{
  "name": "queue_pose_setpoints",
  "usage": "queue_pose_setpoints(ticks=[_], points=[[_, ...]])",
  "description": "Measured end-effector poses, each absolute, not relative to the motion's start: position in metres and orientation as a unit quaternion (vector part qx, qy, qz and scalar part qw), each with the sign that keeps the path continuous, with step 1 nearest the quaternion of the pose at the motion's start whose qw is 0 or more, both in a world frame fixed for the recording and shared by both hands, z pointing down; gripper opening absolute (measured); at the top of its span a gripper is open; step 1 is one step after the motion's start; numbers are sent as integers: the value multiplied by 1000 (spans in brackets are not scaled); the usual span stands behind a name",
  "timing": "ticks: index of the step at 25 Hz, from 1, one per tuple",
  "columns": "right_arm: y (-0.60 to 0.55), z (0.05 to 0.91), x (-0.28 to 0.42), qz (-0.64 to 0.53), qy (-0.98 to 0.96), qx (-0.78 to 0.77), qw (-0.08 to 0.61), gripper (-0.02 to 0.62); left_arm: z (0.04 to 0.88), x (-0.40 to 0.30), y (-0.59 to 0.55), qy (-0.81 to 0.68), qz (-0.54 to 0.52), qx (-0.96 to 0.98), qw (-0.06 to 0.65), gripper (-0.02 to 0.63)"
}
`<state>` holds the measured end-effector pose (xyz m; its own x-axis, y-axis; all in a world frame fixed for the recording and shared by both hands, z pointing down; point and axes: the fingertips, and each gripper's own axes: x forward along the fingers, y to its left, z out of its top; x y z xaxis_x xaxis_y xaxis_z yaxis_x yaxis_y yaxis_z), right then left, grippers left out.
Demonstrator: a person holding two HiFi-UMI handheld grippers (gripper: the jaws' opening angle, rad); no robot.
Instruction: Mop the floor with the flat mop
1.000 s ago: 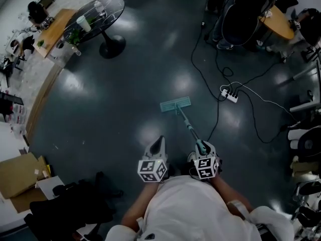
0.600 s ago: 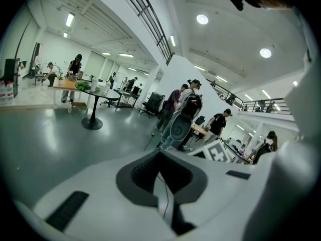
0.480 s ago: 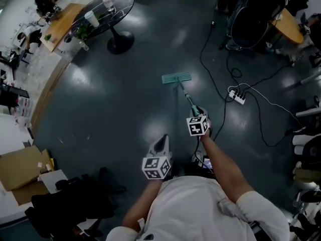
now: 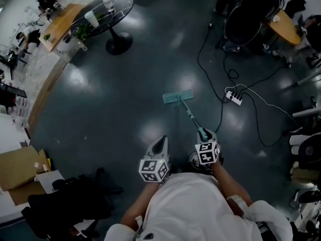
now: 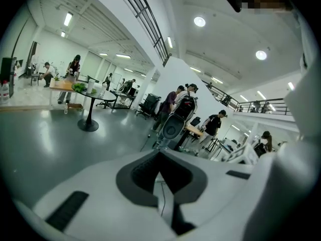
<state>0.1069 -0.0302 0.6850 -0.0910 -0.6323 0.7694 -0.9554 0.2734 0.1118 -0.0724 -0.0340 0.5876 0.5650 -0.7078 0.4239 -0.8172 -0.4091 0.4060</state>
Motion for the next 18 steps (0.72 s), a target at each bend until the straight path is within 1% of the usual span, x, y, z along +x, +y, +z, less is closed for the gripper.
queue_pose_setpoints(ticks=[2,5,9,18], points=[[2,666,102,214,-713,557,369,110,582,-69,-30,-449,89,842,287,5],[25,663,95,219,-717,551,367,110,586,-62,-25,-440,90,845,291,6],[24,664,100,225,-713,560,357,110,591,-54,-18,-429,90,846,304,6],[25,663,99,219,-712,569,348,110,586,-51,-11,-426,89,851,294,6]])
